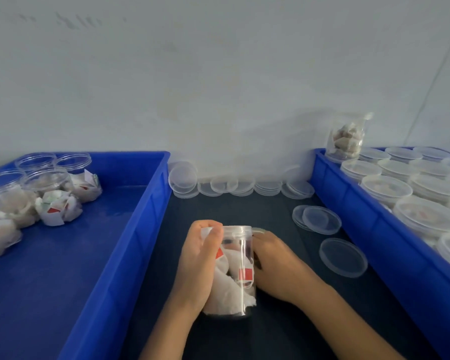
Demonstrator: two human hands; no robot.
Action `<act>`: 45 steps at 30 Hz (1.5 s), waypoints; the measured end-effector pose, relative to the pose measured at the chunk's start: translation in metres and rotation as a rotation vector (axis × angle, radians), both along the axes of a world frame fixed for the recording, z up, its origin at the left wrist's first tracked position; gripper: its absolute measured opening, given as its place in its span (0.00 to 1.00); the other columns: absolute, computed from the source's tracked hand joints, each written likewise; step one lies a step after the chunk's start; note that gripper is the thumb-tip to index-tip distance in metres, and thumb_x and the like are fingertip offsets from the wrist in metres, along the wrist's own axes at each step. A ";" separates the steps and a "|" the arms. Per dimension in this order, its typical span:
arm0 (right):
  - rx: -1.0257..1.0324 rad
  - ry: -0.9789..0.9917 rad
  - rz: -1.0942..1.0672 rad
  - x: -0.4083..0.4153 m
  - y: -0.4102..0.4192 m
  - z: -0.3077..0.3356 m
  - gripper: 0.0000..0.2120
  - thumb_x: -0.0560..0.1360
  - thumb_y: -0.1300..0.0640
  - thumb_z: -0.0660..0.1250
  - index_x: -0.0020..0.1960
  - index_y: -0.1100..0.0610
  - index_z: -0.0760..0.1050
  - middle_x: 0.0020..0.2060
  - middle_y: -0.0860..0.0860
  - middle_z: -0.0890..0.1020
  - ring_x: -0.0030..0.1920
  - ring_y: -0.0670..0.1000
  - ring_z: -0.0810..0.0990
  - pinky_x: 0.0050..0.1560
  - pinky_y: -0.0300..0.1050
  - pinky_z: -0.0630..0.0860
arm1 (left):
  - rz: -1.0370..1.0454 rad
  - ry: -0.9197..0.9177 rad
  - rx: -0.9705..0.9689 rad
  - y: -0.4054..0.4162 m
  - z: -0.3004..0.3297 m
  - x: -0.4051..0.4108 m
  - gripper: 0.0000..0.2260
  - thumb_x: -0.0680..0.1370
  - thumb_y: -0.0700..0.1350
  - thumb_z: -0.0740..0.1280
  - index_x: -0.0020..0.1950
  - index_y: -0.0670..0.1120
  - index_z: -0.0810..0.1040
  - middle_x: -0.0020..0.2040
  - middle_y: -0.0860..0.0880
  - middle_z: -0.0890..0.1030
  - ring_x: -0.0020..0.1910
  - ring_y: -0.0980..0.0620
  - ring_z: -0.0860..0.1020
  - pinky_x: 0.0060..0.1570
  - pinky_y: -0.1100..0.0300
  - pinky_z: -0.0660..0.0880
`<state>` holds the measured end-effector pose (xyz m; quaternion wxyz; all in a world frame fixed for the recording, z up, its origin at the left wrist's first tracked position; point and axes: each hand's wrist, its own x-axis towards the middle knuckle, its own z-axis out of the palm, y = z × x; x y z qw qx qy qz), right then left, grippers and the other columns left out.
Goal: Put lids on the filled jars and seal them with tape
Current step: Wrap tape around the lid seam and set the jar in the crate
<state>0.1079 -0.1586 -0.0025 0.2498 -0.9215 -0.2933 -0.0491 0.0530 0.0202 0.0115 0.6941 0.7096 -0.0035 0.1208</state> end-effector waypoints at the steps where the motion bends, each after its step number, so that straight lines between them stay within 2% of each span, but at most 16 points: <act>1: 0.023 0.010 0.002 0.000 0.000 -0.001 0.05 0.79 0.55 0.67 0.44 0.51 0.77 0.45 0.43 0.79 0.48 0.47 0.78 0.50 0.48 0.78 | -0.002 -0.015 0.004 0.000 0.001 -0.001 0.25 0.68 0.70 0.66 0.57 0.56 0.79 0.48 0.60 0.84 0.47 0.59 0.84 0.43 0.66 0.79; 7: 0.167 -0.053 -0.149 -0.013 -0.008 0.004 0.09 0.85 0.58 0.62 0.55 0.46 0.78 0.48 0.37 0.74 0.53 0.41 0.72 0.57 0.35 0.69 | -0.013 -0.040 0.033 0.001 0.003 0.000 0.30 0.64 0.67 0.72 0.58 0.50 0.78 0.46 0.57 0.85 0.42 0.58 0.85 0.41 0.67 0.79; 12: 0.605 0.225 -0.156 -0.046 -0.006 0.041 0.15 0.88 0.51 0.56 0.65 0.47 0.81 0.56 0.41 0.82 0.60 0.41 0.79 0.61 0.37 0.75 | -0.087 -0.036 0.100 0.001 0.004 -0.002 0.25 0.69 0.61 0.82 0.58 0.52 0.78 0.48 0.54 0.86 0.44 0.51 0.87 0.39 0.61 0.83; 16: 0.514 0.211 -0.139 -0.069 0.003 0.057 0.13 0.86 0.46 0.59 0.59 0.48 0.81 0.52 0.38 0.79 0.61 0.40 0.75 0.65 0.41 0.73 | -0.129 -0.111 0.139 0.000 0.003 -0.004 0.19 0.70 0.56 0.77 0.56 0.52 0.78 0.50 0.53 0.87 0.43 0.51 0.88 0.39 0.64 0.83; 19: 0.471 0.271 -0.168 -0.075 0.004 0.066 0.15 0.82 0.37 0.61 0.58 0.46 0.77 0.56 0.43 0.75 0.59 0.44 0.75 0.64 0.50 0.77 | -0.129 -0.135 0.219 -0.002 0.001 -0.003 0.13 0.71 0.53 0.78 0.51 0.62 0.78 0.50 0.56 0.86 0.44 0.55 0.87 0.35 0.64 0.82; 21: 0.413 0.339 -0.183 -0.078 0.005 0.072 0.19 0.77 0.31 0.63 0.57 0.44 0.74 0.57 0.44 0.72 0.58 0.47 0.75 0.60 0.53 0.79 | -0.117 -0.132 0.282 -0.002 -0.003 -0.001 0.19 0.72 0.44 0.80 0.51 0.65 0.77 0.50 0.60 0.85 0.45 0.58 0.86 0.32 0.59 0.81; 25: 0.315 0.363 -0.219 -0.078 0.005 0.083 0.19 0.74 0.33 0.68 0.56 0.44 0.71 0.57 0.45 0.71 0.58 0.53 0.76 0.56 0.57 0.81 | -0.100 -0.086 0.323 -0.005 -0.009 0.004 0.29 0.66 0.33 0.81 0.52 0.64 0.76 0.47 0.57 0.86 0.43 0.55 0.86 0.36 0.57 0.80; 28: 0.216 0.350 -0.220 -0.077 0.005 0.088 0.23 0.72 0.31 0.69 0.57 0.44 0.69 0.56 0.47 0.71 0.58 0.57 0.75 0.56 0.61 0.80 | -0.068 -0.102 0.278 -0.011 -0.009 0.002 0.26 0.59 0.46 0.83 0.51 0.58 0.75 0.42 0.49 0.84 0.45 0.49 0.86 0.39 0.56 0.76; 30: 0.152 0.338 -0.225 -0.074 0.005 0.092 0.26 0.71 0.31 0.71 0.58 0.45 0.67 0.54 0.48 0.72 0.55 0.57 0.76 0.53 0.59 0.80 | -0.058 -0.137 0.273 -0.016 -0.006 -0.003 0.24 0.59 0.52 0.78 0.52 0.64 0.75 0.45 0.56 0.85 0.43 0.57 0.85 0.39 0.53 0.76; 32: 0.134 0.357 -0.222 -0.070 0.003 0.097 0.25 0.71 0.34 0.73 0.58 0.46 0.67 0.52 0.48 0.75 0.51 0.54 0.78 0.45 0.53 0.79 | -0.049 -0.168 0.290 -0.022 -0.004 -0.007 0.25 0.65 0.46 0.80 0.51 0.68 0.73 0.47 0.66 0.84 0.43 0.65 0.84 0.37 0.56 0.77; 35: 0.116 0.354 -0.229 -0.063 -0.003 0.107 0.26 0.72 0.37 0.74 0.61 0.49 0.69 0.51 0.49 0.79 0.49 0.53 0.80 0.43 0.51 0.79 | -0.017 -0.189 0.276 -0.034 -0.009 0.001 0.25 0.70 0.35 0.79 0.54 0.59 0.73 0.46 0.53 0.84 0.46 0.53 0.85 0.29 0.66 0.78; 36: 0.111 0.336 -0.233 -0.061 -0.005 0.112 0.28 0.71 0.37 0.74 0.62 0.50 0.70 0.52 0.49 0.79 0.50 0.54 0.80 0.45 0.53 0.81 | 0.005 -0.202 0.258 -0.039 -0.009 0.005 0.25 0.70 0.31 0.78 0.56 0.55 0.73 0.46 0.53 0.82 0.48 0.52 0.85 0.33 0.68 0.79; 39: 0.101 0.228 -0.265 -0.054 -0.017 0.132 0.31 0.70 0.37 0.75 0.65 0.51 0.71 0.53 0.49 0.80 0.49 0.55 0.82 0.48 0.55 0.83 | -0.039 -0.306 0.181 -0.058 0.004 0.019 0.26 0.73 0.34 0.77 0.64 0.55 0.74 0.54 0.60 0.82 0.54 0.55 0.84 0.46 0.64 0.81; 41: 0.092 0.135 -0.302 -0.047 -0.029 0.150 0.30 0.70 0.37 0.75 0.63 0.52 0.71 0.52 0.50 0.80 0.49 0.55 0.82 0.47 0.55 0.83 | -0.062 -0.348 0.098 -0.073 0.020 0.029 0.24 0.73 0.40 0.77 0.65 0.54 0.74 0.53 0.59 0.83 0.54 0.50 0.85 0.45 0.63 0.81; 43: 0.098 0.056 -0.364 -0.037 -0.043 0.169 0.30 0.70 0.36 0.75 0.62 0.52 0.70 0.50 0.50 0.78 0.48 0.54 0.81 0.48 0.56 0.83 | -0.101 -0.374 0.079 -0.094 0.039 0.033 0.32 0.69 0.55 0.79 0.68 0.51 0.70 0.53 0.62 0.82 0.52 0.55 0.85 0.43 0.67 0.80; 45: 0.127 -0.021 -0.445 -0.026 -0.060 0.190 0.30 0.68 0.34 0.76 0.59 0.51 0.71 0.48 0.48 0.77 0.45 0.51 0.80 0.47 0.53 0.82 | -0.113 -0.403 0.131 -0.116 0.056 0.037 0.33 0.66 0.64 0.80 0.64 0.57 0.69 0.52 0.63 0.81 0.48 0.57 0.84 0.42 0.68 0.79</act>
